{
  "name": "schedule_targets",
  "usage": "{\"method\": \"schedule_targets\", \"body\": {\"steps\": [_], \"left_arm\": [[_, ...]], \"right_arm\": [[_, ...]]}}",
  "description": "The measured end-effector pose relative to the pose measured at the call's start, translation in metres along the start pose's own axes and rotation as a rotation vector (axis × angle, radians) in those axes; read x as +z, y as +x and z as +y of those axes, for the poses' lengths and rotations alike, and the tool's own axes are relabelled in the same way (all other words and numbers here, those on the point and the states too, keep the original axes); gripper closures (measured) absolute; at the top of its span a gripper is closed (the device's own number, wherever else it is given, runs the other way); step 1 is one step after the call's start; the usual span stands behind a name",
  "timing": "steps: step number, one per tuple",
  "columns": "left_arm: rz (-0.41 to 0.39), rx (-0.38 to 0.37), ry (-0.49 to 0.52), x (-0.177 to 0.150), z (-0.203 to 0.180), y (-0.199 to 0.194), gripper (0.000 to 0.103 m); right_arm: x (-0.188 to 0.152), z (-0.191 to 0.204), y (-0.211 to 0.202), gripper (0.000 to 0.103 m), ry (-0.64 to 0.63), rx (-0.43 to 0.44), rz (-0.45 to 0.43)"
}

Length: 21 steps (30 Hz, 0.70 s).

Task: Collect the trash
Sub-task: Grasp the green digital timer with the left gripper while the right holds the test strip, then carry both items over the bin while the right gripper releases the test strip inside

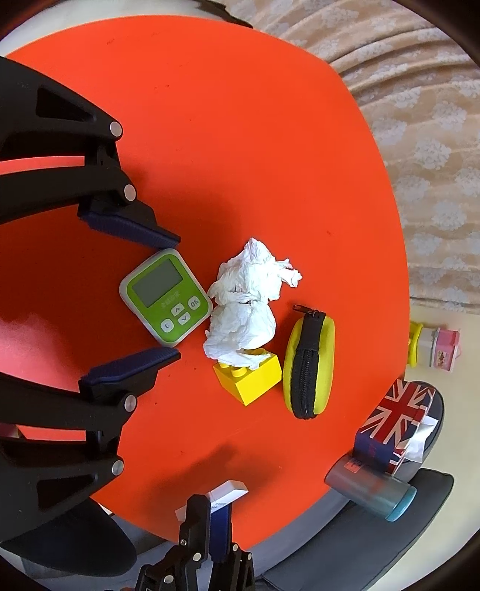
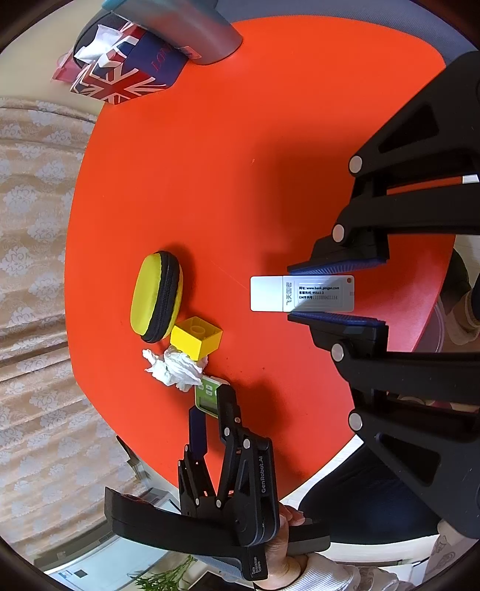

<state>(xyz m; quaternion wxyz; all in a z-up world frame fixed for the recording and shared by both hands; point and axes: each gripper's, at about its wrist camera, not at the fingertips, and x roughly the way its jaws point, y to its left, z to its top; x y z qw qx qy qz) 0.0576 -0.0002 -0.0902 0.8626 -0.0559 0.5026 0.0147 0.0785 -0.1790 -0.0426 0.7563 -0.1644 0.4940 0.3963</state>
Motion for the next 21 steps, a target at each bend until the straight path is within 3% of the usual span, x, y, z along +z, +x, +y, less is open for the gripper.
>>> {"method": "schedule_targets", "body": {"steps": [10,21], "left_arm": [[-0.047,-0.029,0.02,-0.011,-0.012,-0.034,0.049],[-0.101,-0.081,0.06,-0.044,-0.038,-0.083,0.049]], "right_arm": [[-0.004,0.01,-0.018,0.084,-0.007,-0.01,-0.035],[-0.022,0.037,-0.056,0.084,-0.032,-0.014,-0.084]]}}
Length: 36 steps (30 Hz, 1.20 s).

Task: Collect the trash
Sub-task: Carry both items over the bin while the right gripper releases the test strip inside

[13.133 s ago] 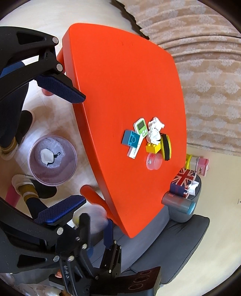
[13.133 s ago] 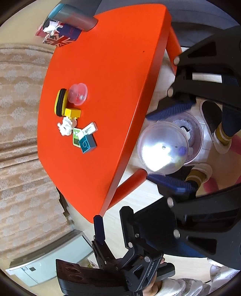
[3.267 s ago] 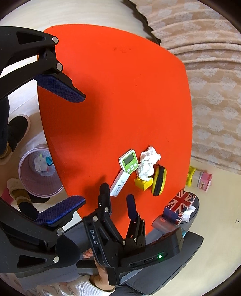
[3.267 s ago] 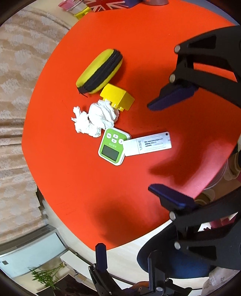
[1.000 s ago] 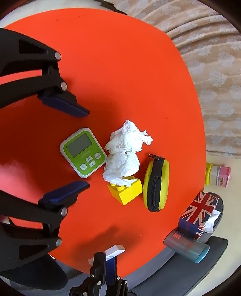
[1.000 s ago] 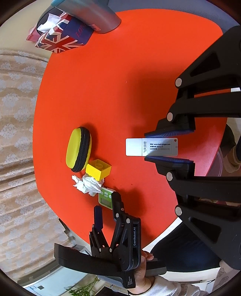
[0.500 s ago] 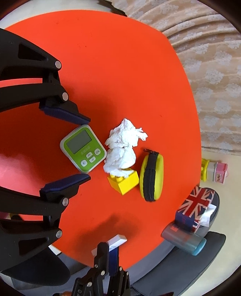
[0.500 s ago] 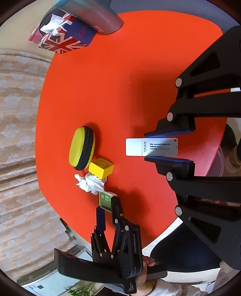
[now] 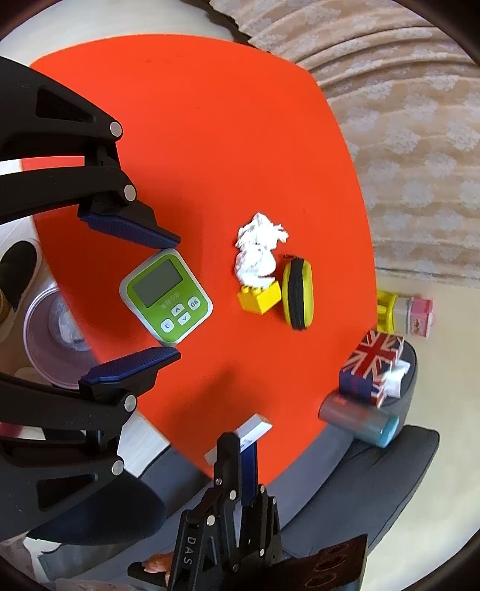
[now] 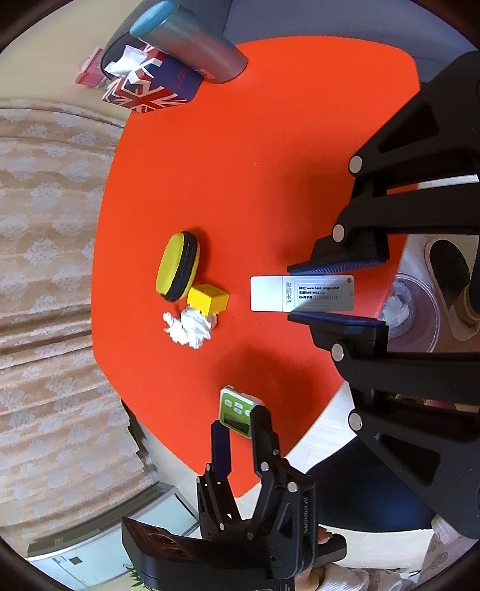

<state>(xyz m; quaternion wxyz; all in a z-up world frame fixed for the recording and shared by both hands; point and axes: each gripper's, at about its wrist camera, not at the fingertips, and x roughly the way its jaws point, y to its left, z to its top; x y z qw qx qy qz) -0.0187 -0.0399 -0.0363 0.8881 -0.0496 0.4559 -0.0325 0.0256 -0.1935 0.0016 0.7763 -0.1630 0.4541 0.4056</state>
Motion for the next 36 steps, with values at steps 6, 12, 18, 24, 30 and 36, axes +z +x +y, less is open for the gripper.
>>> {"method": "schedule_targets", "body": {"steps": [6,12,18,24,30,36], "left_arm": [[-0.011,-0.019,0.014,-0.017,-0.014,-0.018,0.049],[-0.011,-0.035,0.026,-0.034,-0.028,-0.03,0.049],[-0.009,-0.045,0.025,-0.052,-0.039,-0.037,0.049],[-0.002,-0.05,0.015,-0.07,-0.044,-0.039,0.049],[0.003,-0.047,-0.002,-0.082,-0.043,-0.041,0.049],[-0.001,-0.04,-0.007,-0.082,-0.04,-0.043,0.049]], "right_arm": [[-0.014,0.016,-0.02,0.084,-0.019,0.002,-0.02],[-0.037,0.034,-0.036,0.084,-0.034,0.021,-0.026],[-0.063,0.046,-0.038,0.084,-0.037,0.039,-0.01],[-0.084,0.055,-0.028,0.084,-0.037,0.063,0.02],[-0.094,0.061,-0.022,0.084,-0.042,0.079,0.031],[-0.089,0.063,-0.024,0.034,-0.054,0.075,0.004]]}}
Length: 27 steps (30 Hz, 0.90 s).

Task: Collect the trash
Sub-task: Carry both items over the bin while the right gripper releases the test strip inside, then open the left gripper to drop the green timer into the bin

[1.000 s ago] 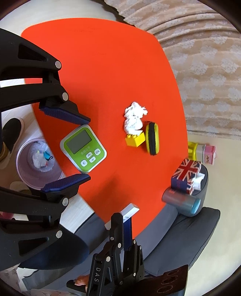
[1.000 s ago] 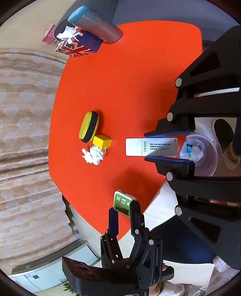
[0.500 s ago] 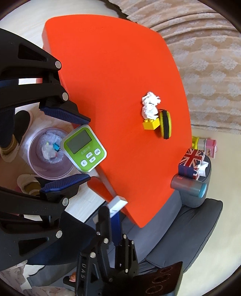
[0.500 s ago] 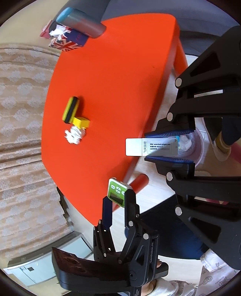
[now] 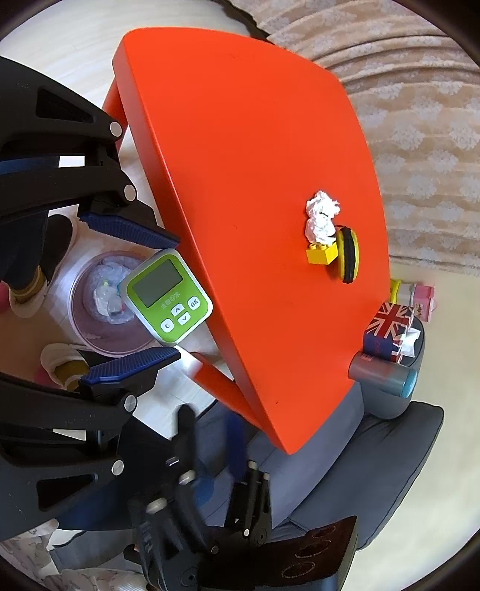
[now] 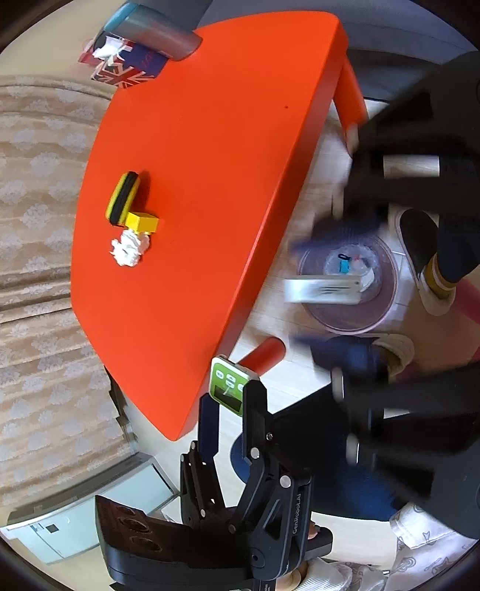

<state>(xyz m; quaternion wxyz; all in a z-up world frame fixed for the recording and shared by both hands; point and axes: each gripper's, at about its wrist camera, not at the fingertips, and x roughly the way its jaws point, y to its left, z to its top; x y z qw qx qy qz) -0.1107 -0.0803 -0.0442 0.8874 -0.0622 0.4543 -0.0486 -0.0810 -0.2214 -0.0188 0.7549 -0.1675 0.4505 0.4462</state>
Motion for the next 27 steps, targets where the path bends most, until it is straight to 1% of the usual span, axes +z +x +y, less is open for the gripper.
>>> {"method": "schedule_targets", "body": {"steps": [2,4,8,27], "left_arm": [[-0.002,0.0,0.001,0.001,0.0,-0.001,0.049],[-0.001,-0.001,0.003,0.0,0.0,-0.001,0.049],[0.004,-0.002,0.003,-0.001,-0.001,-0.001,0.049],[0.027,-0.032,0.039,0.004,-0.018,0.012,0.049]], "right_arm": [[0.001,-0.002,-0.002,0.019,0.014,-0.003,-0.009],[0.003,-0.005,-0.003,0.011,0.03,-0.021,-0.015],[0.002,-0.009,-0.005,0.009,0.051,-0.026,-0.016],[-0.004,-0.024,-0.024,0.009,0.087,-0.063,-0.044]]}}
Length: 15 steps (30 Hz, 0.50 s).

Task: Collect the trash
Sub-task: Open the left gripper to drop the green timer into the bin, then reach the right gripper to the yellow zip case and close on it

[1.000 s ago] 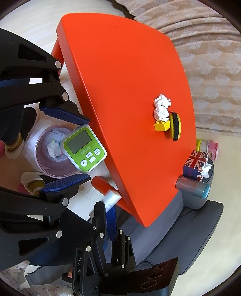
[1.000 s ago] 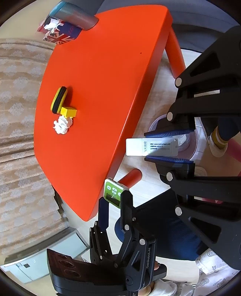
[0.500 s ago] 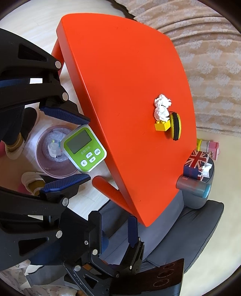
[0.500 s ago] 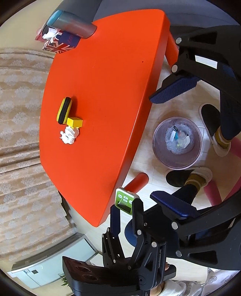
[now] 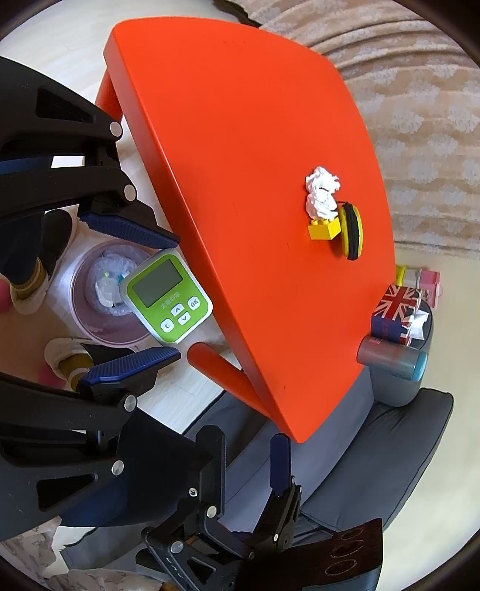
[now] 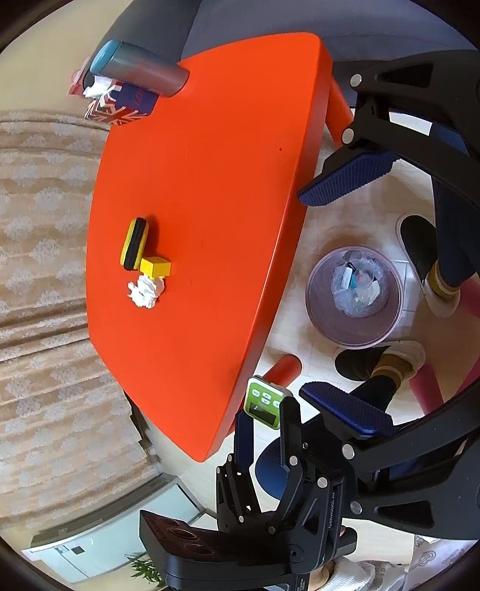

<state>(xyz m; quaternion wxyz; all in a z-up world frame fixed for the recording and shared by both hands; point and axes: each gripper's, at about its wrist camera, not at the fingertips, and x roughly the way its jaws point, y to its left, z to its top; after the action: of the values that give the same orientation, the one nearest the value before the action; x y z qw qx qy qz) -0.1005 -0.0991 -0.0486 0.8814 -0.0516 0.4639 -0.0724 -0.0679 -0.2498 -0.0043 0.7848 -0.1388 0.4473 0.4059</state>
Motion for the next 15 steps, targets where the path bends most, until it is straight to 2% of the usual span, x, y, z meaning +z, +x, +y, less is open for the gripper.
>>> {"method": "schedule_targets", "body": {"steps": [6,7,8,9,11,12,15], "left_arm": [[-0.012,-0.01,0.01,0.004,-0.005,0.0,0.046],[-0.013,-0.011,0.009,0.005,-0.005,0.0,0.04],[-0.03,-0.008,0.004,0.006,-0.005,-0.002,0.021],[-0.047,-0.003,-0.001,0.006,-0.004,-0.004,0.013],[-0.053,0.003,-0.012,0.008,-0.002,-0.004,0.012],[-0.052,0.008,-0.016,0.009,-0.002,-0.004,0.008],[-0.055,0.028,-0.018,0.01,0.0,-0.005,0.008]], "right_arm": [[-0.001,-0.005,-0.005,0.008,0.011,-0.007,-0.01],[0.0,-0.006,-0.005,0.008,0.013,-0.008,-0.012],[0.0,-0.007,-0.005,0.008,0.016,-0.009,-0.013],[0.0,-0.008,-0.005,0.008,0.019,-0.01,-0.014],[0.0,-0.009,-0.006,0.008,0.022,-0.013,-0.014],[0.0,-0.01,-0.006,0.008,0.023,-0.014,-0.014],[-0.001,-0.011,-0.007,0.008,0.023,-0.014,-0.014]]}}
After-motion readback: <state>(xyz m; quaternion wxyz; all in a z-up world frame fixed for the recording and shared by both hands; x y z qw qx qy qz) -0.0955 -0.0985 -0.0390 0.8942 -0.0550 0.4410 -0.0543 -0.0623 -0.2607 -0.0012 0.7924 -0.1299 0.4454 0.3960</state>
